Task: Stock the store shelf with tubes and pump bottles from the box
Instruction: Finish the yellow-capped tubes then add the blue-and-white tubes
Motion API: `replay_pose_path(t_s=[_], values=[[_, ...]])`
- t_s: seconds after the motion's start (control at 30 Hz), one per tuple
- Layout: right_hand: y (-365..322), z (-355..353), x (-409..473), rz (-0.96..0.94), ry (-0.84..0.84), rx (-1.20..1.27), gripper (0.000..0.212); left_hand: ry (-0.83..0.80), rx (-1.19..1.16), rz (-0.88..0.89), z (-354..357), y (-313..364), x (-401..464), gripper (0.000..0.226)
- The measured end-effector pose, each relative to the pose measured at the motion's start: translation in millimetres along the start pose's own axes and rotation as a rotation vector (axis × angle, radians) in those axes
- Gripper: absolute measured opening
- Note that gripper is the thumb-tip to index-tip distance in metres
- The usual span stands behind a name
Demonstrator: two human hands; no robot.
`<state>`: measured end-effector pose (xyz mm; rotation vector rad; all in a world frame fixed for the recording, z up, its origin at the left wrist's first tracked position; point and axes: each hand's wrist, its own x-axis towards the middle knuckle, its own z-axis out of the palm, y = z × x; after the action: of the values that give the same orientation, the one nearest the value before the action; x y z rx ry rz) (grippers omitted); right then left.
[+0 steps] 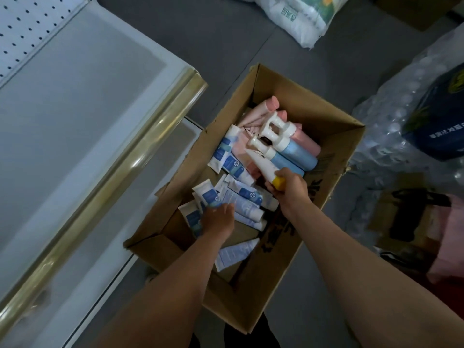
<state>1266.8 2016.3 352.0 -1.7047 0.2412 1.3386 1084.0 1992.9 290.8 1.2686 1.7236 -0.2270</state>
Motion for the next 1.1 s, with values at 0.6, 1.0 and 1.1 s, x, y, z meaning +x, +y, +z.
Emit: replay_pose_path(t_s=[0.6, 1.0, 1.1], values=[[19, 4, 15, 0.035, -0.182, 0.008, 0.073, 0.104, -0.682, -0.642, 13, -3, 17, 0.074], [12, -4, 12, 0.078, -0.208, 0.11, 0.031, 0.084, -0.749, -0.694, 28, -3, 18, 0.088], [9, 0, -2, 0.097, -0.191, 0.116, 0.027, 0.076, -0.731, -0.67, 17, -7, 12, 0.076]])
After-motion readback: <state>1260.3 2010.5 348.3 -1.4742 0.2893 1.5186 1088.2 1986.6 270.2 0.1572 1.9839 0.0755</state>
